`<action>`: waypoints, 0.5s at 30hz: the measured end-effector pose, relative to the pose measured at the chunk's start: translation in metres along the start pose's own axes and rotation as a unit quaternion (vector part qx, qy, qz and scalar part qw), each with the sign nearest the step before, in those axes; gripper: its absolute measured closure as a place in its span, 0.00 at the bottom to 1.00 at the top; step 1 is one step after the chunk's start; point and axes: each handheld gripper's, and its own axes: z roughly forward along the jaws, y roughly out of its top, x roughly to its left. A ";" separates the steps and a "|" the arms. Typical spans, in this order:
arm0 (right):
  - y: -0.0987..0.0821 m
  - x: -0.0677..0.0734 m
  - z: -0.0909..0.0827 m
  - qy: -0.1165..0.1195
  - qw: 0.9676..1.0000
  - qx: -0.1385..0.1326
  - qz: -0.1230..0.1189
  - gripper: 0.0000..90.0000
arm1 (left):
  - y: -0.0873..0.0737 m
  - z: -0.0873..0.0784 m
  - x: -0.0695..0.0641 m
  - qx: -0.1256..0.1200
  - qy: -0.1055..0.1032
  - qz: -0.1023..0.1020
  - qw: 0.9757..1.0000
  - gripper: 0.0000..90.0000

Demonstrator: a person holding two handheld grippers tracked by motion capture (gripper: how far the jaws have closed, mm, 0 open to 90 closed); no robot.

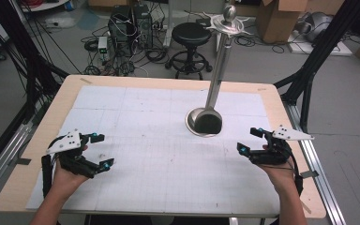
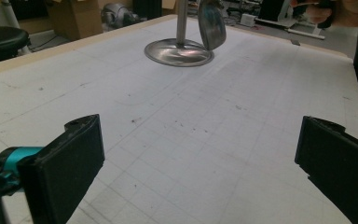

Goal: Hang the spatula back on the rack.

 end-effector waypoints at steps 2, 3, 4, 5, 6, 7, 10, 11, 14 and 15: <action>0.000 -0.001 -0.001 -0.001 1.000 0.001 0.004 0.10 | 0.000 0.000 0.000 0.001 0.000 0.001 1.000 0.02; -0.001 -0.002 -0.001 -0.002 1.000 -0.001 0.003 0.10 | 0.000 0.000 0.000 0.002 0.000 0.002 1.000 0.02; -0.001 -0.002 -0.001 -0.002 1.000 -0.001 0.005 0.10 | 0.000 0.000 -0.001 0.002 0.000 0.001 1.000 0.02; -0.001 -0.002 -0.001 -0.003 1.000 0.000 0.006 0.10 | 0.000 0.000 -0.001 0.003 0.000 0.002 1.000 0.02; -0.001 -0.002 -0.001 -0.002 1.000 -0.001 0.008 0.10 | -0.001 0.000 -0.001 0.004 0.001 0.001 1.000 0.02; -0.001 -0.003 -0.001 -0.003 1.000 -0.001 0.007 0.10 | -0.001 0.000 -0.001 0.004 0.000 0.000 1.000 0.02; -0.002 -0.003 -0.001 -0.003 1.000 0.000 0.010 0.10 | -0.001 0.000 -0.001 0.005 0.001 -0.002 1.000 0.02; -0.002 -0.003 -0.001 -0.004 1.000 0.000 0.010 0.10 | -0.001 0.001 -0.001 0.005 0.000 -0.001 1.000 0.02; -0.002 -0.003 -0.002 -0.003 1.000 0.001 0.010 0.10 | -0.001 0.001 0.000 0.003 0.001 -0.002 1.000 0.02; -0.003 -0.003 -0.002 -0.003 1.000 0.002 0.008 0.10 | -0.001 0.002 0.001 0.002 0.001 -0.004 1.000 0.02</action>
